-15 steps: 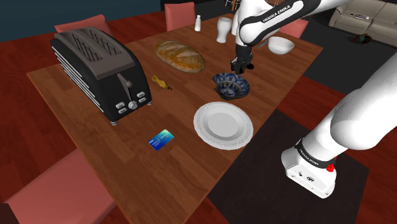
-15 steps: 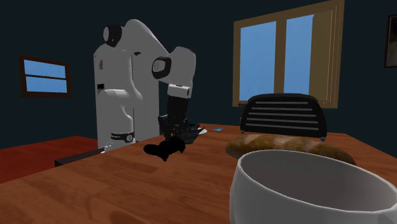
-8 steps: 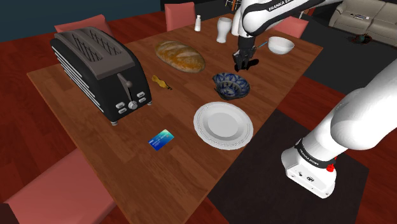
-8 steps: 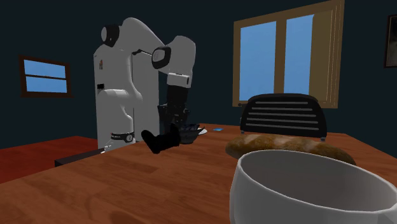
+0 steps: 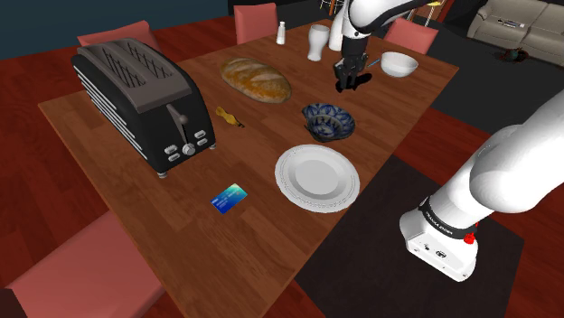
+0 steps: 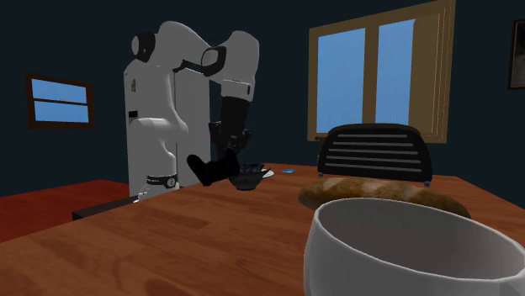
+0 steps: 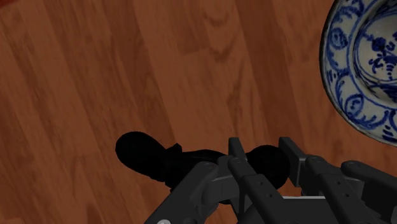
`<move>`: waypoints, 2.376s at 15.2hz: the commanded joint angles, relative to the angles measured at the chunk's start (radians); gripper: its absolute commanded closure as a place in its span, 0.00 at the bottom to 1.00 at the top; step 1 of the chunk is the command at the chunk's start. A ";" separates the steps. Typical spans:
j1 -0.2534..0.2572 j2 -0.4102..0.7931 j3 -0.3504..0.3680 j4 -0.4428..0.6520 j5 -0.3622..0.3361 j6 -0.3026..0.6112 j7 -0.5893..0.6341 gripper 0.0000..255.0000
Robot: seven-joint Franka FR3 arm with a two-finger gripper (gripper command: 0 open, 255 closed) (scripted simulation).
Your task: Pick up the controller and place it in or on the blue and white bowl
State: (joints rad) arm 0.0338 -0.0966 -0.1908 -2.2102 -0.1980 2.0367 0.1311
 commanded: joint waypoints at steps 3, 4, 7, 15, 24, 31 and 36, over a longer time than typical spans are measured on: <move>0.000 -0.021 0.001 0.033 0.001 -0.053 -0.008 1.00; 0.001 -0.026 0.002 0.041 0.001 -0.066 -0.009 1.00; 0.001 -0.037 0.003 0.066 0.002 -0.102 -0.014 1.00; 0.083 -0.173 0.118 -0.069 0.028 -0.132 0.170 1.00; 0.186 -0.252 0.263 -0.135 0.106 -0.172 0.378 1.00; 0.185 -0.221 0.265 -0.203 0.101 -0.073 0.390 1.00; 0.183 -0.190 0.266 -0.246 0.095 -0.001 0.399 1.00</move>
State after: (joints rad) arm 0.2192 -0.2941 0.0768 -2.4482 -0.1000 2.0200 0.5313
